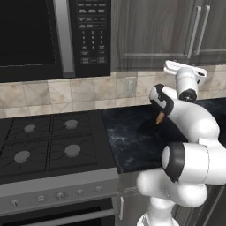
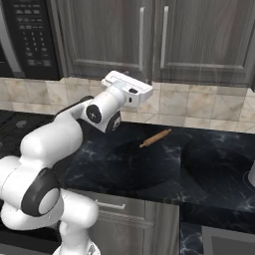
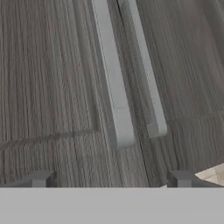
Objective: Close all open cabinet doors.
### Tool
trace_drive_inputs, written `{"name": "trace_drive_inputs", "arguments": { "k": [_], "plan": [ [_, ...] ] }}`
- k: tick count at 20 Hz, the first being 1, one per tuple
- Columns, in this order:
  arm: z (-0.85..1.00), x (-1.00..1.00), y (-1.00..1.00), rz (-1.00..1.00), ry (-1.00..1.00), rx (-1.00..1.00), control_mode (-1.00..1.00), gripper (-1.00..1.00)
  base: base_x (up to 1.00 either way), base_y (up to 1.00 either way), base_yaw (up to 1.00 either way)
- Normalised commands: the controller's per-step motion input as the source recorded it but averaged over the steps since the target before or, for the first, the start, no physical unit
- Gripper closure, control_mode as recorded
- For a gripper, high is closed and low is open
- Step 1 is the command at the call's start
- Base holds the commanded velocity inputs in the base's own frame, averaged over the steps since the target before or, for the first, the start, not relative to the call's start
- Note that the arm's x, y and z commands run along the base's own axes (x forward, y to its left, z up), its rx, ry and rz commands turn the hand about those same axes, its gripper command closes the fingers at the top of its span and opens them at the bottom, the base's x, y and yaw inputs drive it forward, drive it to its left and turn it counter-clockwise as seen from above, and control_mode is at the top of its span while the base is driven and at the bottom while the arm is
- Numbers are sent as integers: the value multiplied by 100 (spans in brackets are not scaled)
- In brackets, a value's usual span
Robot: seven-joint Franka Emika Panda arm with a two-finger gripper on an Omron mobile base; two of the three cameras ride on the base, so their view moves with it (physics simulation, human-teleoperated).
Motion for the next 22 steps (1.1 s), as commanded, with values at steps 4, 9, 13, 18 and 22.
{"name": "trace_drive_inputs", "arguments": {
  "k": [4,9,13,18,22],
  "plan": [
    [0,0,-29,6,0,0,-100,-100,0,0,0],
    [0,2,-29,7,0,0,-100,-100,0,0,0],
    [0,5,-23,9,0,0,-100,-100,0,0,0],
    [0,7,-12,9,0,0,-100,-100,0,0,0],
    [-2,10,-2,7,0,0,-100,-100,0,0,0]
  ]
}}
